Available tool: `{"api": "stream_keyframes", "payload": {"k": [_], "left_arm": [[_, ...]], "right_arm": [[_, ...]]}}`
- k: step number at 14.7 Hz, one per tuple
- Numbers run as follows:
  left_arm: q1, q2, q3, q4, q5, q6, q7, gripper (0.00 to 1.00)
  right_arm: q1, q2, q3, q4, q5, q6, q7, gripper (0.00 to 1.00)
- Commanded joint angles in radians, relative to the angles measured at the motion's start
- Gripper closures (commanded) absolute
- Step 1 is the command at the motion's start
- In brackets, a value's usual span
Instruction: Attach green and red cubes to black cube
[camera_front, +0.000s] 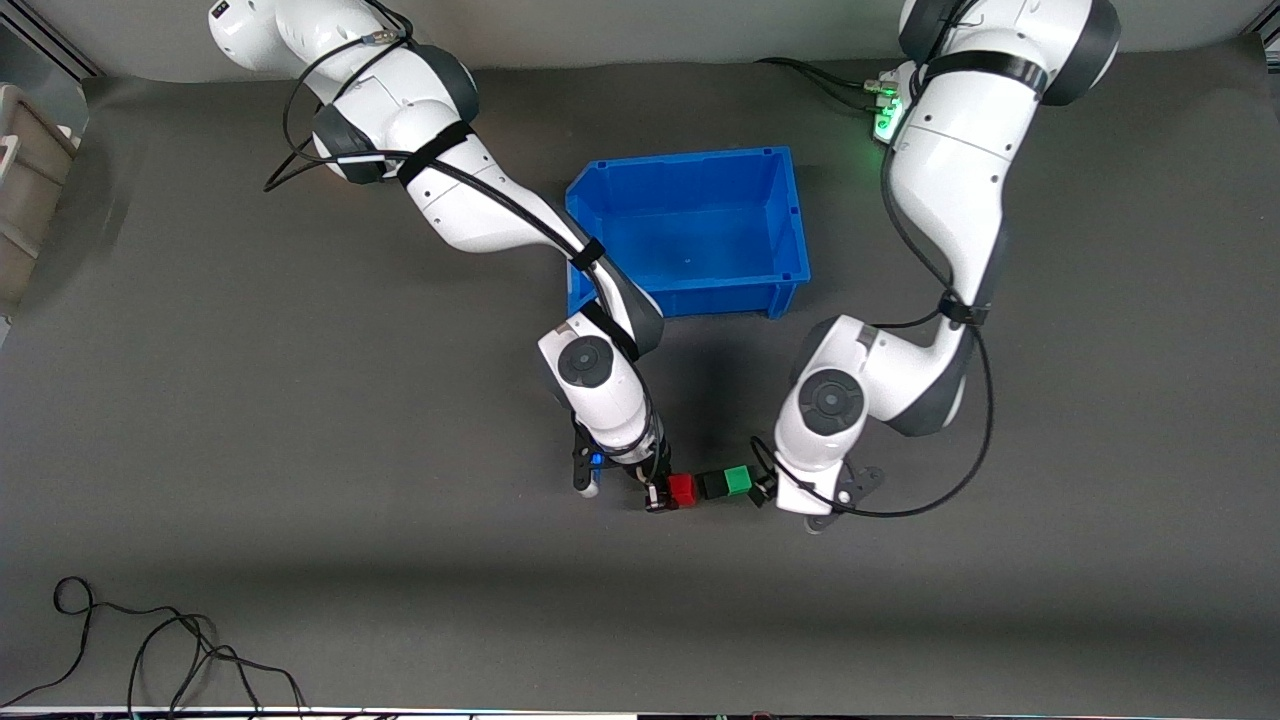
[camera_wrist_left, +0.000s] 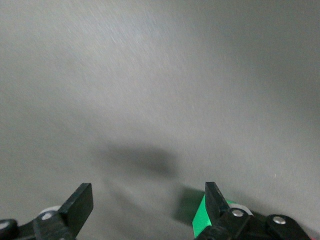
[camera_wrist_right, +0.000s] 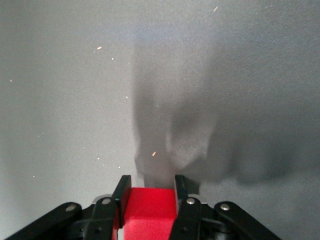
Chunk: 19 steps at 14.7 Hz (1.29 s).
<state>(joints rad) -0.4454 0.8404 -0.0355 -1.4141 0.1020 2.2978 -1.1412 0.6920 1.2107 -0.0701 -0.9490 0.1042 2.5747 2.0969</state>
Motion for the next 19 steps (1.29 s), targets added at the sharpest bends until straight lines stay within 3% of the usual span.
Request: {"api": "stream_keyframes", "payload": {"k": [1,3,4,10,19], "left_arm": [[-0.018,0.049,0.011,0.020,0.010,0.037,0.058,0.00],[-0.013,0.048,0.009,0.020,0.007,0.025,0.083,0.00],[-0.013,0.048,0.009,0.020,0.001,0.028,0.080,0.00],[-0.013,0.040,-0.014,0.037,-0.085,0.035,0.075,0.00],[0.007,0.026,-0.015,0.050,-0.084,0.012,0.080,0.00]], "right_arm": [[0.003,0.052,0.001,0.044,-0.018,0.033,-0.001,0.96],[0.003,0.055,0.001,0.044,-0.018,0.045,-0.006,0.18],[0.003,0.055,0.000,0.044,-0.020,0.045,-0.009,0.00],[0.001,0.049,0.000,0.044,-0.020,0.045,-0.043,0.00],[-0.011,0.001,0.004,0.041,-0.012,0.030,-0.040,0.00]]}}
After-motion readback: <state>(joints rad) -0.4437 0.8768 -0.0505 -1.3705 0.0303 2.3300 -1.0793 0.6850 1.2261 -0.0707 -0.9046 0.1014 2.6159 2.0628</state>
